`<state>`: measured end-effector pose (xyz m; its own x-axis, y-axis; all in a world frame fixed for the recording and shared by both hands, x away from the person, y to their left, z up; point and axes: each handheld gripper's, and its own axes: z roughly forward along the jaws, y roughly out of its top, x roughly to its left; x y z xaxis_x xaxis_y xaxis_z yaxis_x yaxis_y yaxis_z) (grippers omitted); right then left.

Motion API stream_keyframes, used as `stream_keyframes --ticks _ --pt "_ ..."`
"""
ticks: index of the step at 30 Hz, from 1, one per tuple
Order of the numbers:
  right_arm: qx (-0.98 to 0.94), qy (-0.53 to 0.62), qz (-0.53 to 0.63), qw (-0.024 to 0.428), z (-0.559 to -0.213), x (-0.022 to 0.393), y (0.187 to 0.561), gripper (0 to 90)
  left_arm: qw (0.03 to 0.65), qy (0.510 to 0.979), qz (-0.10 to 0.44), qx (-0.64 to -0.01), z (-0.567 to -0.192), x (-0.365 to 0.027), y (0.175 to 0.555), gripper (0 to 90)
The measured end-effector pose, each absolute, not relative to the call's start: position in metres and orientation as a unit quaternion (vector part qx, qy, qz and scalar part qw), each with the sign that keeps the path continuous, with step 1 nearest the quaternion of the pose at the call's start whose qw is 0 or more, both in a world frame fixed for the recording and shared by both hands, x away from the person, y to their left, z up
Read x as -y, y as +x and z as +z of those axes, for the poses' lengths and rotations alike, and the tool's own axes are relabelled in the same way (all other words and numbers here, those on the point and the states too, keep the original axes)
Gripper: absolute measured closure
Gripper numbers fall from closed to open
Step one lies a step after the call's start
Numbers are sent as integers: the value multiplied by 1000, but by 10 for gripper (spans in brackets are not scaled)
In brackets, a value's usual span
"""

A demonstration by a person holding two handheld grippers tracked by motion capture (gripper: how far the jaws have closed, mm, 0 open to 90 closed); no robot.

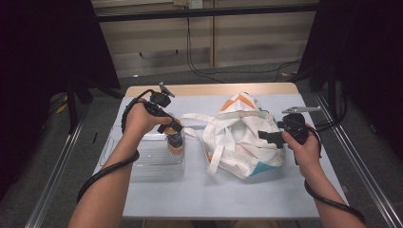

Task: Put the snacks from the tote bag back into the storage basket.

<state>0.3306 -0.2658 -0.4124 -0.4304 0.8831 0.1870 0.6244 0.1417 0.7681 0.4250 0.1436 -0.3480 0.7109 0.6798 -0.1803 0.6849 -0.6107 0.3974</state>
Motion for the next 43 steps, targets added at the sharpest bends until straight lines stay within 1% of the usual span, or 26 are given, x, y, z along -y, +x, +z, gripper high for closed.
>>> stream_keyframes --ticks 5,12,13,14,17,21,22,23,29,34,35,43 --pt "-741 507 411 154 -413 264 331 49 224 896 0 -382 -346 -149 422 172" --pt "-741 506 414 154 -412 263 332 49 230 895 -2 -381 -347 -157 417 150" --pt "-741 506 413 154 -412 263 332 49 240 889 0 -391 -348 -157 415 148" --pt "-741 506 413 154 -412 263 332 49 233 894 -1 -382 -348 -160 416 148" --pt "-741 506 413 154 -412 263 331 49 243 889 -1 -389 -349 -162 412 147" --pt "-741 506 413 154 -412 263 331 49 248 890 -3 -383 -350 -168 408 143" --pt "-742 506 412 155 -412 263 331 49 257 883 -2 -393 -351 -169 406 142" --pt "-742 506 411 154 -412 263 331 49 252 888 -3 -385 -351 -171 406 140" --pt "-742 506 411 155 -412 263 331 49 257 887 -4 -383 -357 -179 400 135" --pt "-743 506 410 156 -412 263 331 49 267 880 -1 -393 -363 -184 395 135" --pt "-743 506 410 156 -412 263 331 49 265 885 -2 -384 -364 -186 395 135" --pt "-743 507 408 156 -413 264 331 48 278 882 2 -380 -369 -194 388 118"
